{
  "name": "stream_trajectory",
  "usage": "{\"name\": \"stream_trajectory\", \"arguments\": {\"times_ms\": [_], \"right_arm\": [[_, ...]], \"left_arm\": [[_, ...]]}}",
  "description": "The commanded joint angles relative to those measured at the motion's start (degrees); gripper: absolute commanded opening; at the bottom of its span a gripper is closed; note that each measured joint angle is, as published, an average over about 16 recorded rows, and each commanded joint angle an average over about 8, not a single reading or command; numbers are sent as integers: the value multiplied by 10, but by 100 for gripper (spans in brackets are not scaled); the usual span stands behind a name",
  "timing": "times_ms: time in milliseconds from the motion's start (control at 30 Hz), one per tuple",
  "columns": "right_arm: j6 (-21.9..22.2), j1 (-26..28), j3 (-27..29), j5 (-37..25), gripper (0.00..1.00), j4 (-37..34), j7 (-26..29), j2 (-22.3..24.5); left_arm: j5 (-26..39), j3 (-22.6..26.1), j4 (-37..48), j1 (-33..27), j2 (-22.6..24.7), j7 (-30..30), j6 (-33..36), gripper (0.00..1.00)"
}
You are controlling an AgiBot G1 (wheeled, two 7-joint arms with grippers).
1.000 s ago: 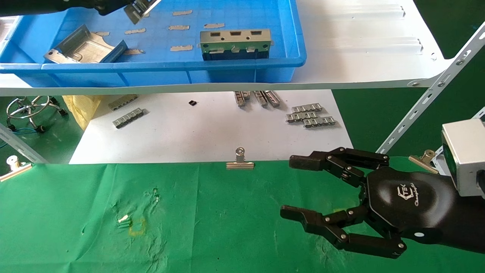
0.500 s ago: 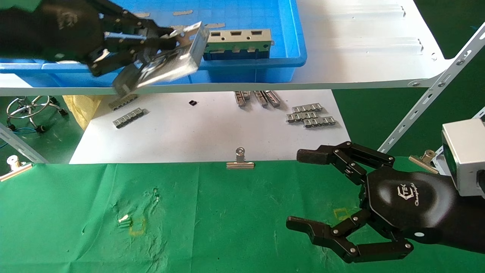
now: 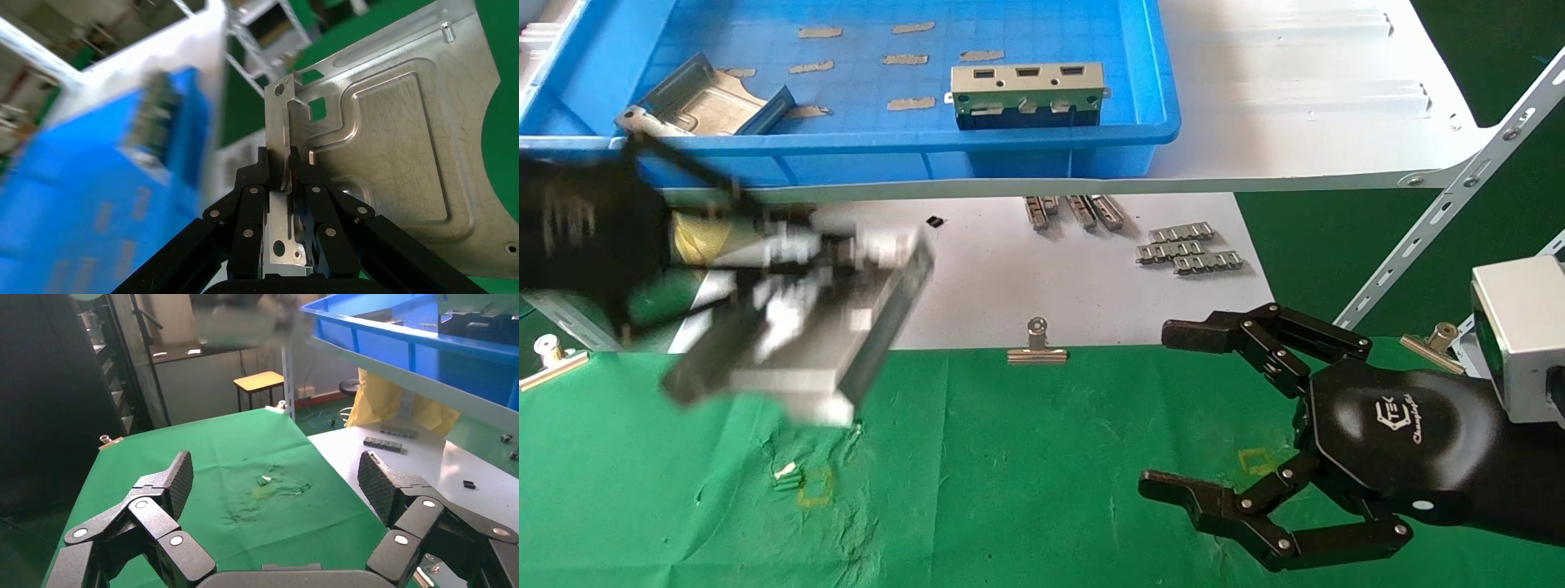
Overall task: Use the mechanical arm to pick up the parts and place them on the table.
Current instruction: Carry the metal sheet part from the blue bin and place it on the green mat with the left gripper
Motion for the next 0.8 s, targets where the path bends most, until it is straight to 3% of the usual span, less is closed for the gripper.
{"name": "stream_trajectory", "arguments": {"times_ms": [33, 300, 533, 733, 800], "right_arm": [[0, 0, 0, 0, 100, 0, 0, 0], [0, 0, 0, 0, 100, 0, 0, 0], [0, 0, 0, 0, 100, 0, 0, 0], [0, 0, 0, 0, 100, 0, 0, 0], [0, 0, 0, 0, 100, 0, 0, 0]], "left_arm": [[-14, 24, -20, 10, -17, 5, 2, 0], [41, 77, 21, 79, -14, 91, -84, 0], [46, 78, 11, 177, 0, 159, -216, 0], [38, 74, 0, 227, -2, 198, -266, 0], [33, 72, 0, 239, -5, 210, -272, 9]]}}
